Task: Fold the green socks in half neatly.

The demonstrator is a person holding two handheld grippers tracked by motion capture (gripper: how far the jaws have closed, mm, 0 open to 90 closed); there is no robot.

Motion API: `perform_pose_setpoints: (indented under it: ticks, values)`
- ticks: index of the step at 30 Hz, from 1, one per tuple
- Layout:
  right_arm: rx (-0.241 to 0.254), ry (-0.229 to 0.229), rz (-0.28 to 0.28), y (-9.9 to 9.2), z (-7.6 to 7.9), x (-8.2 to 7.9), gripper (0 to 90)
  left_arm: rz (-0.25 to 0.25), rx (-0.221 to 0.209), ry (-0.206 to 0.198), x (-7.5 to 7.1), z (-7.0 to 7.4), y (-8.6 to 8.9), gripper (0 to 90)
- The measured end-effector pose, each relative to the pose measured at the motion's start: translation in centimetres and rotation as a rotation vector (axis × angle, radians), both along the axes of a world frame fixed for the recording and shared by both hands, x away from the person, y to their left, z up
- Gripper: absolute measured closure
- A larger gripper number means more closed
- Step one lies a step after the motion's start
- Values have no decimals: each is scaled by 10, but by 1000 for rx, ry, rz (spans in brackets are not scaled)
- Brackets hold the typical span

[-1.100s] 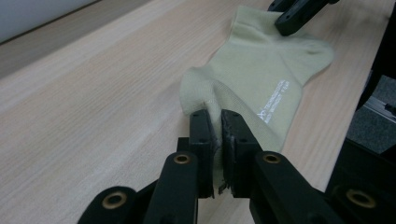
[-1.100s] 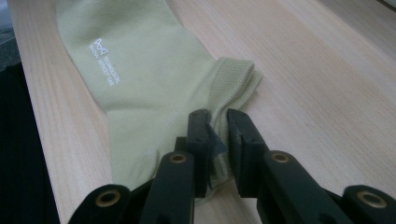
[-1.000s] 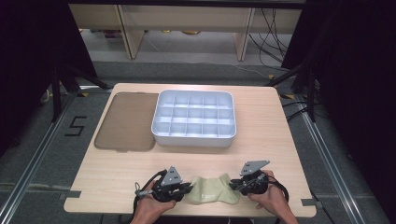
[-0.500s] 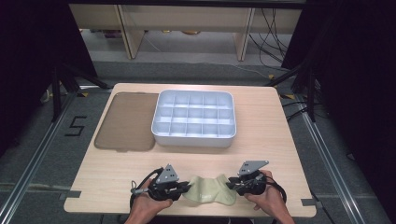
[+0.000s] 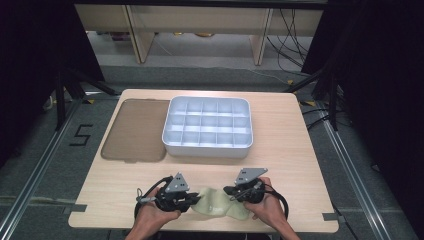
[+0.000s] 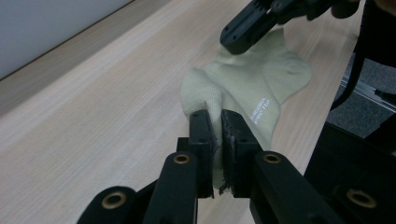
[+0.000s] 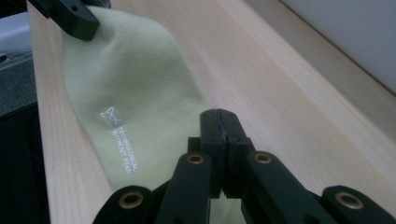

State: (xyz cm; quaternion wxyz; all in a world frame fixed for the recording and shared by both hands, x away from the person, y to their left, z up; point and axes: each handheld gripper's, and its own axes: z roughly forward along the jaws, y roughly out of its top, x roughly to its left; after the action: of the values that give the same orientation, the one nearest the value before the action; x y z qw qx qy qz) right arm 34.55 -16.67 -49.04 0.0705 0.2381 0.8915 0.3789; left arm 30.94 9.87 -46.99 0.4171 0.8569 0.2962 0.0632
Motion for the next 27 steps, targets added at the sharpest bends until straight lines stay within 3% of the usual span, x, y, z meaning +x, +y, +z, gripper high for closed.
perform_pose_setpoints:
  ticks: [4,8,9,11,15,17,19,22,27]
  values:
    - [1,25,11,16,-5,4,900,-10,20,0,2,4,6,828]
    - [-22,15,23,27,-10,11,900,-6,15,-14,1,8,7,827]
    - [-28,10,39,29,-13,13,900,-20,31,-27,1,10,7,827]
    - [-28,33,34,32,-17,12,900,-16,26,-26,0,11,5,827]
    - [-24,12,50,34,-18,13,900,-13,28,-21,2,11,1,826]
    - [-12,44,31,31,-15,10,900,-21,27,-26,4,11,1,826]
    - [2,20,49,29,-13,11,900,-16,25,-24,4,11,1,826]
    - [39,37,52,19,-4,-2,898,2,21,-15,3,12,1,825]
    - [53,63,99,16,-7,-16,897,-4,22,-25,4,13,-1,825]
